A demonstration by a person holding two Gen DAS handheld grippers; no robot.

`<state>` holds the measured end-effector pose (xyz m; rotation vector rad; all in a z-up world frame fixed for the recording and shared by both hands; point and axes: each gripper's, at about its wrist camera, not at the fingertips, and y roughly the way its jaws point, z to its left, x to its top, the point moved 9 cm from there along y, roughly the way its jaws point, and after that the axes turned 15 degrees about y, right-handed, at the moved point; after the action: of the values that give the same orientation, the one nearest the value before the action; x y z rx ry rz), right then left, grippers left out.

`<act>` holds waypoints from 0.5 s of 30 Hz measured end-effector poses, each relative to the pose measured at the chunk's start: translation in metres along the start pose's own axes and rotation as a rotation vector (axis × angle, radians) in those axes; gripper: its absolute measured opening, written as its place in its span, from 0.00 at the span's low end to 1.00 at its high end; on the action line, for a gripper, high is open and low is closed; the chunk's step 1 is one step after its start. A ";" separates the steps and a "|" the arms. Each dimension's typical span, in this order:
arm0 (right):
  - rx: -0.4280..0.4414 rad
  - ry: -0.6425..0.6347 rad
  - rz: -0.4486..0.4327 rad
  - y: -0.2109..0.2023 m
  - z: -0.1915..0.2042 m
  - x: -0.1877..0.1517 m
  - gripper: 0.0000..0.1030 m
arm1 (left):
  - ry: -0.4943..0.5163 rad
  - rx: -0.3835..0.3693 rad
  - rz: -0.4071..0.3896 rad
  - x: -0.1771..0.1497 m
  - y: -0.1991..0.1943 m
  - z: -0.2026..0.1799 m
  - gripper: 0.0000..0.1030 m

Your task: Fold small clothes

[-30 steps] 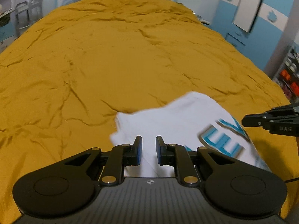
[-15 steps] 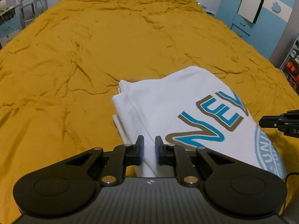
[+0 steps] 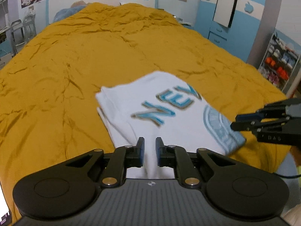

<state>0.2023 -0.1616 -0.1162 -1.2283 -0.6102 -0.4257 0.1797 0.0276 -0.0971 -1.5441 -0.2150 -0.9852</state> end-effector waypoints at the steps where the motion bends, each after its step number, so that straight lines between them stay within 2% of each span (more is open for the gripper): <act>1: -0.012 -0.007 0.000 -0.001 0.000 -0.006 0.17 | -0.001 0.007 0.014 -0.007 0.002 -0.003 0.09; 9: -0.042 0.033 0.051 0.011 -0.018 -0.048 0.17 | -0.045 -0.001 0.115 -0.053 0.022 -0.007 0.08; 15: -0.032 0.080 0.097 0.035 -0.028 -0.067 0.17 | 0.008 0.034 0.136 -0.073 0.040 -0.015 0.08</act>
<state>0.1777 -0.1791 -0.1911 -1.2599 -0.4755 -0.4025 0.1532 0.0330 -0.1774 -1.5032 -0.1187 -0.8757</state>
